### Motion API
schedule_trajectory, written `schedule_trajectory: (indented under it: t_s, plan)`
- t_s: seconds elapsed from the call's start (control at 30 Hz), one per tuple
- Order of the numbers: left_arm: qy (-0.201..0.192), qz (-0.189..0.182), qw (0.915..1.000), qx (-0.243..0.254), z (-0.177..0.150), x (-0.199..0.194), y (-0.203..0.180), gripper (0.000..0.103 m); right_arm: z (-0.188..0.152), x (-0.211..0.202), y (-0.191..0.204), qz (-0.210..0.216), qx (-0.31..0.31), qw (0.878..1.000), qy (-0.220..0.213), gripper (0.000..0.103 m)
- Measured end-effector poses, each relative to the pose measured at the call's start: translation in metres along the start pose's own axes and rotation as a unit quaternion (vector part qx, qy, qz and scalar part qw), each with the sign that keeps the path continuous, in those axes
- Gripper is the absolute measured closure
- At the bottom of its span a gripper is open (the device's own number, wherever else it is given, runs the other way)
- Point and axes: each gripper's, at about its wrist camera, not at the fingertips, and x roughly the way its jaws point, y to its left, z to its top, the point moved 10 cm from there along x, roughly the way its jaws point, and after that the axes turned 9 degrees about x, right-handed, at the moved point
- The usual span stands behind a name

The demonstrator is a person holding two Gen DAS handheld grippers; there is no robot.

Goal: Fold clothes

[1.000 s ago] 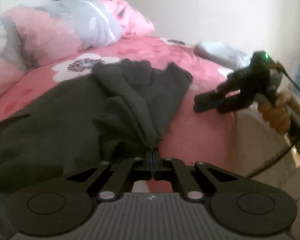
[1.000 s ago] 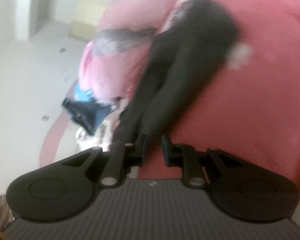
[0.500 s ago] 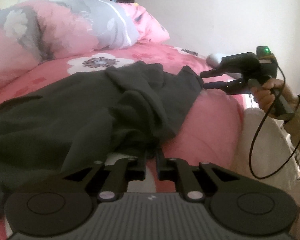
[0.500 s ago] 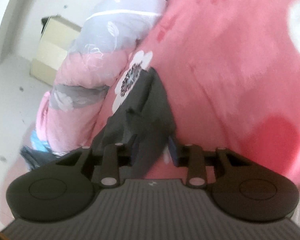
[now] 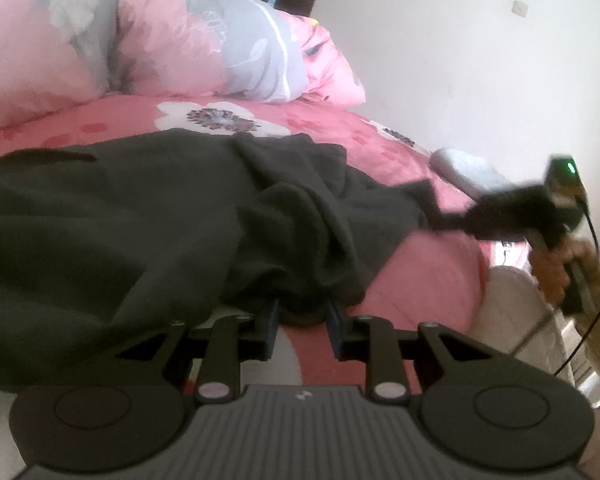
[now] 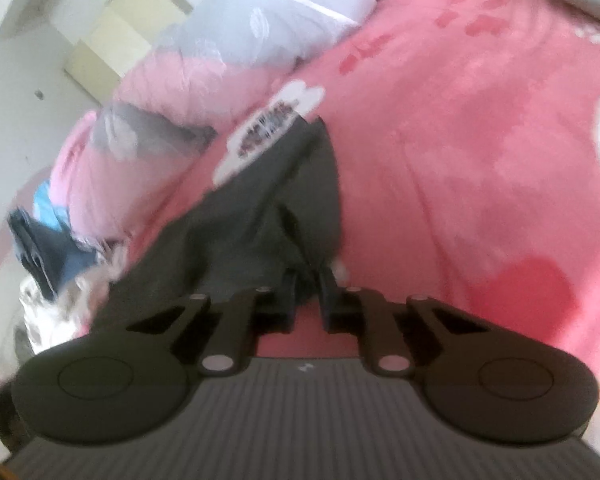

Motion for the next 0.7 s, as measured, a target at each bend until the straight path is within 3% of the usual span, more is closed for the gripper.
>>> schedule_trajectory:
  t_s: [0.17, 0.33, 0.4, 0.5, 0.57, 0.63, 0.7]
  plan:
    - [-0.006, 0.0, 0.9998, -0.02, 0.0, -0.003, 0.004, 0.072, -0.008, -0.02, -0.01, -0.025, 0.004, 1.0, -0.009, 0.095]
    - [-0.016, 0.02, 0.9995, -0.019, 0.006, -0.009, 0.002, 0.063, 0.01, -0.012, 0.034, -0.014, -0.072, 0.997, -0.03, 0.089]
    - [-0.02, 0.033, 0.9991, -0.016, 0.012, -0.009, 0.0, 0.056, 0.016, -0.003, 0.058, -0.001, -0.109, 0.994, -0.031, 0.072]
    - [-0.024, 0.034, 0.9991, -0.011, 0.023, -0.004, -0.008, 0.04, 0.015, 0.016, 0.095, 0.019, -0.171, 0.985, -0.023, 0.06]
    - [-0.02, 0.033, 0.9992, -0.01, 0.028, 0.004, -0.011, 0.034, 0.007, 0.035, 0.112, 0.029, -0.205, 0.978, 0.003, 0.059]
    - [-0.017, 0.034, 0.9992, -0.01, 0.032, 0.013, -0.012, 0.034, -0.001, 0.053, 0.123, 0.036, -0.23, 0.972, 0.032, 0.059]
    - [-0.014, 0.037, 0.9991, -0.013, 0.037, 0.02, -0.011, 0.045, -0.006, 0.065, 0.124, 0.036, -0.238, 0.969, 0.062, 0.059]
